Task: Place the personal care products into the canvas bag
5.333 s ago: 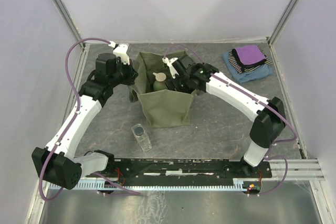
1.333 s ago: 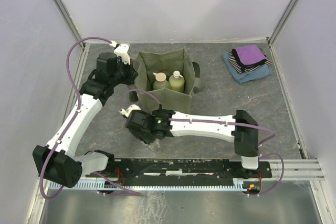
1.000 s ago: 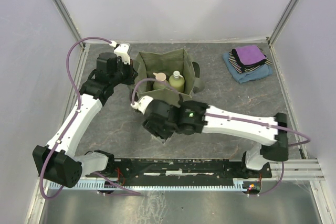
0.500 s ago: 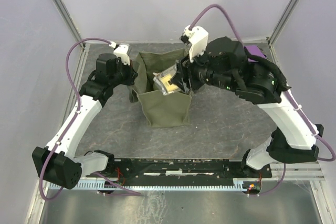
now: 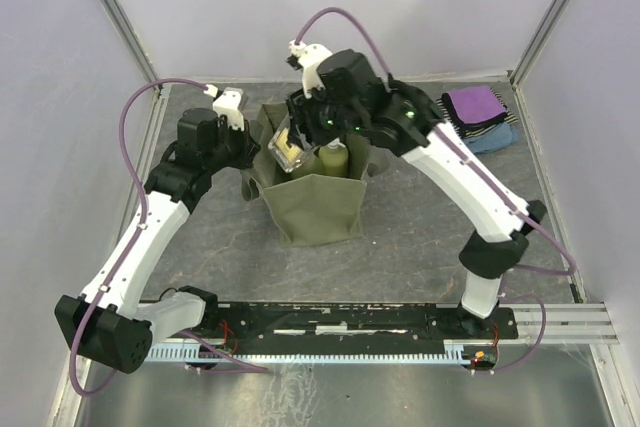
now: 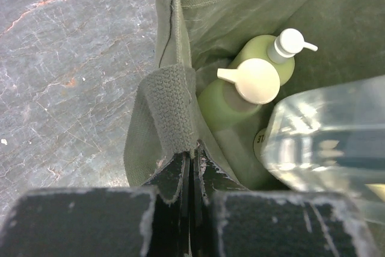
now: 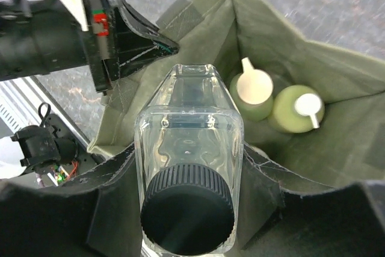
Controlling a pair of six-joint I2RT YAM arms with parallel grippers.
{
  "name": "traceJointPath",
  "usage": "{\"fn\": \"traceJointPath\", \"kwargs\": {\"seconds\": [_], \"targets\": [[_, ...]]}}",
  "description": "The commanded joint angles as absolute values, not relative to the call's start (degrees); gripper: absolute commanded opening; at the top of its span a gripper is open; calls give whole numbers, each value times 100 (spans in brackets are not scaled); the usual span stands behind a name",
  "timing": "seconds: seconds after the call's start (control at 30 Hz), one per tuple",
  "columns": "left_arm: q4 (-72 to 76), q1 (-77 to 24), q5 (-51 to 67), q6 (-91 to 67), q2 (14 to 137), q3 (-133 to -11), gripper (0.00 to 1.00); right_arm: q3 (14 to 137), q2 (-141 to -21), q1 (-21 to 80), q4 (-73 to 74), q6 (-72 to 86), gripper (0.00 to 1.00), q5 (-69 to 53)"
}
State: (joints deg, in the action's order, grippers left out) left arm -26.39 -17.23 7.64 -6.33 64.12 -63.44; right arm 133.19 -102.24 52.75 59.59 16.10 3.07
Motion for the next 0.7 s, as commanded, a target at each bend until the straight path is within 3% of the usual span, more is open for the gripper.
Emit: {"fn": "traceJointPath", "kwargs": {"seconds": [0.0,0.33,0.67], "targets": [[-2790,-1731,835,-561,6204,-6485,3,13798,-10351,5282,5184,1995,0,-308],[-2921,-1729,921,-547,6400,-6926,3,13904,-10706,5283,6296,2356,0,-293],[-3013,-1723,999,-545,6631,-7264,3,12526,-10529,5309,5961,2608,0,45]]}}
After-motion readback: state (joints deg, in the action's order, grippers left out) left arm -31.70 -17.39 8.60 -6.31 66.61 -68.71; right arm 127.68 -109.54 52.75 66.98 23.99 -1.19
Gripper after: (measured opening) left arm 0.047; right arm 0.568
